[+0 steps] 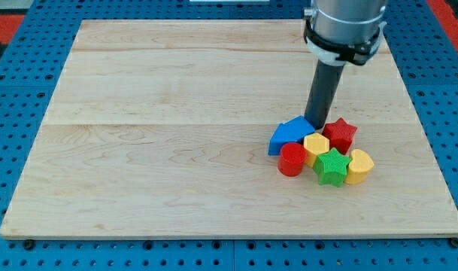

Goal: Push the green circle to the top left of the blue blocks

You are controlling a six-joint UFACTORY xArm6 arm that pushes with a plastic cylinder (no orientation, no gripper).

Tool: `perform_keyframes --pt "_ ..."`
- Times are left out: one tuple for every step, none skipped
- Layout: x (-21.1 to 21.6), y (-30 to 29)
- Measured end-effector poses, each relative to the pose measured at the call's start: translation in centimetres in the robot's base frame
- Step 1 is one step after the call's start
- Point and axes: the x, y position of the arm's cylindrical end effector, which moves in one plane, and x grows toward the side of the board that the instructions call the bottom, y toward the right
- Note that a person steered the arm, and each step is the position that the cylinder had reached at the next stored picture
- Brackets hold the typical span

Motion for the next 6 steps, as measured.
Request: perform_keyframes --pt "-3.7 1.0" --pt "-9.8 3.6" --pt "-12.3 11.8" --pt "-15.6 10.1" --pt "-18.9 7.6" --pt "-19.5 6.0"
